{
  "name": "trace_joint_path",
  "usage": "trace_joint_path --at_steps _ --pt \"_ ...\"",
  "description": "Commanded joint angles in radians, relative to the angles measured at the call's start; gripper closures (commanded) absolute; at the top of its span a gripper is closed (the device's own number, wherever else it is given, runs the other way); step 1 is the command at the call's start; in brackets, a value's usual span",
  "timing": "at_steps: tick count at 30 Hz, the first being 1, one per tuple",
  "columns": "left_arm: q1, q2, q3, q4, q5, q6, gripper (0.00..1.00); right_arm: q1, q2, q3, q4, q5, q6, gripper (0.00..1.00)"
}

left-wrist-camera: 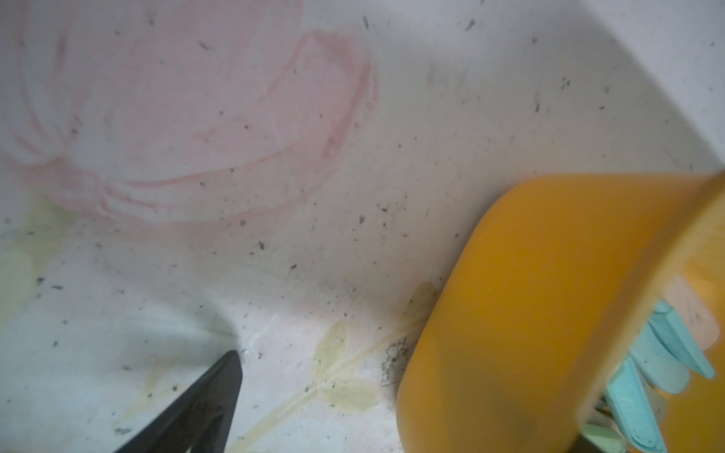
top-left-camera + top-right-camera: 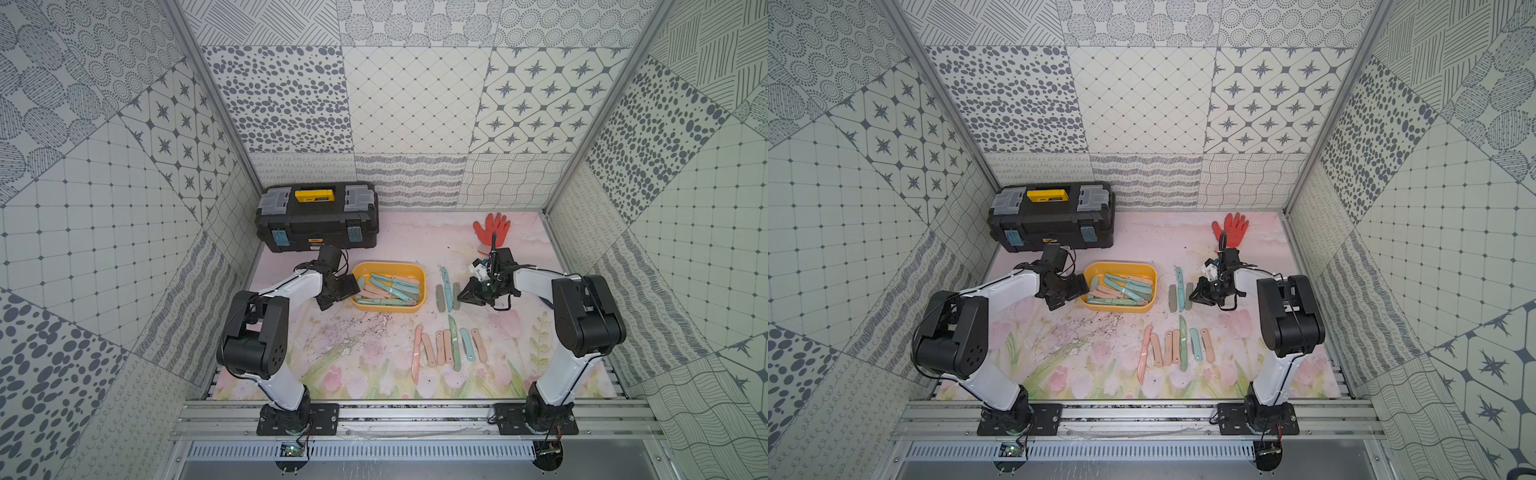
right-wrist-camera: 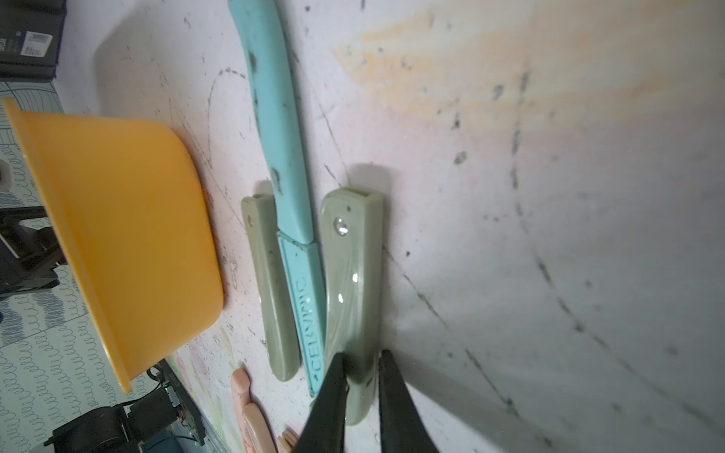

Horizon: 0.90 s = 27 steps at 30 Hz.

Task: Take the fruit knife out of the storage box
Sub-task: Place the fruit knife at the center of the board.

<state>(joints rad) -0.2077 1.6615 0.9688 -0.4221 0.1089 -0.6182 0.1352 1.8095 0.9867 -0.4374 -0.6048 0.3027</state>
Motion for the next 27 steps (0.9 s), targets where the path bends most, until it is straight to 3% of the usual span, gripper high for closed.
trace_joint_path --at_steps 1,9,13,16,19,23,27 --pt "0.003 -0.002 0.011 -0.016 -0.008 0.006 0.09 -0.004 -0.010 -0.014 0.006 0.030 -0.005 0.79" --pt "0.003 -0.002 0.014 -0.018 -0.007 0.005 0.08 -0.002 -0.119 0.028 -0.082 0.051 0.010 0.69" --pt "0.004 -0.005 0.008 -0.012 -0.008 0.006 0.09 0.000 -0.244 0.061 -0.103 0.082 0.038 0.55" --pt "0.004 0.001 0.011 -0.009 -0.003 0.004 0.09 0.013 -0.265 0.097 -0.090 0.052 0.017 0.52" --pt "0.003 0.002 0.014 -0.010 -0.001 0.003 0.08 0.101 -0.258 0.156 -0.070 0.062 -0.039 0.50" --pt "0.002 -0.002 0.014 -0.012 -0.002 0.004 0.09 0.285 -0.203 0.308 -0.111 0.227 -0.159 0.45" --pt "0.004 0.004 0.014 -0.012 0.003 0.003 0.09 0.359 -0.099 0.430 -0.116 0.225 -0.204 0.44"
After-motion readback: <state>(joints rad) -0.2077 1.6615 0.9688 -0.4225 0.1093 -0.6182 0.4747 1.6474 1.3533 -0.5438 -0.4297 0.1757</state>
